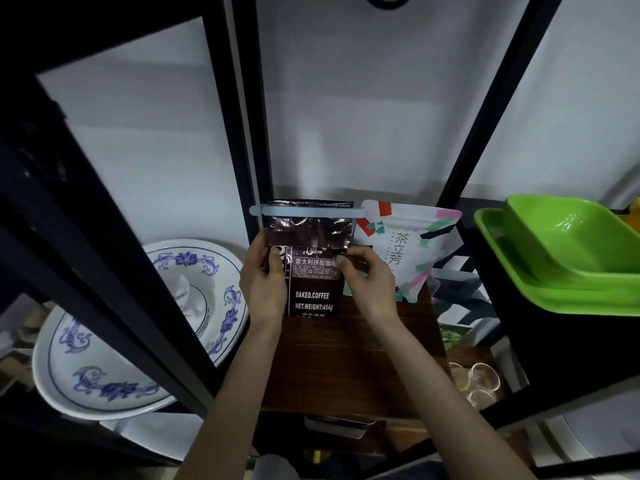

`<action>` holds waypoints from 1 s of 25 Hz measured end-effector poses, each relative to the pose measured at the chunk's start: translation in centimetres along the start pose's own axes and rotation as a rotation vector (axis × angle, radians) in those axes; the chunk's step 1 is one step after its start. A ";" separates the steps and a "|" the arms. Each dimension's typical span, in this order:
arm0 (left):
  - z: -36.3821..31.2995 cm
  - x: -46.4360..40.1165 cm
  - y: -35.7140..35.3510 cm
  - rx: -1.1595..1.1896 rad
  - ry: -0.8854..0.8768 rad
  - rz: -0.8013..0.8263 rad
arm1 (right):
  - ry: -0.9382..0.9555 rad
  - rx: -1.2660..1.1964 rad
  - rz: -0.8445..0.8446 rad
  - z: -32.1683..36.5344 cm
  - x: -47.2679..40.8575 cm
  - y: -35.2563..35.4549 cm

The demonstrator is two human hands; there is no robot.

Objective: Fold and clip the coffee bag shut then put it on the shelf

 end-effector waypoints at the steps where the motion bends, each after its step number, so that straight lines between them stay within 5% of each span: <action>1: 0.1 0.0 0.0 -0.010 0.001 0.015 | 0.003 0.016 0.000 0.0 0.0 0.0; 15: 0.1 1.9 0.9 -0.004 0.026 0.055 | 0.032 0.076 0.031 0.0 1.1 0.6; 25: 1.1 4.1 0.7 -0.289 -0.003 0.324 | 0.025 0.291 0.015 0.1 4.2 2.3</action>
Point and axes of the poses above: each hand's wrist, its own x-axis away from the middle knuckle, its own y-axis out of the back of the hand, z = x × y, the point moved 3 cm from there along -x, towards the middle knuckle, and after that the axes turned 3 degrees about x, right-handed, at the moved point
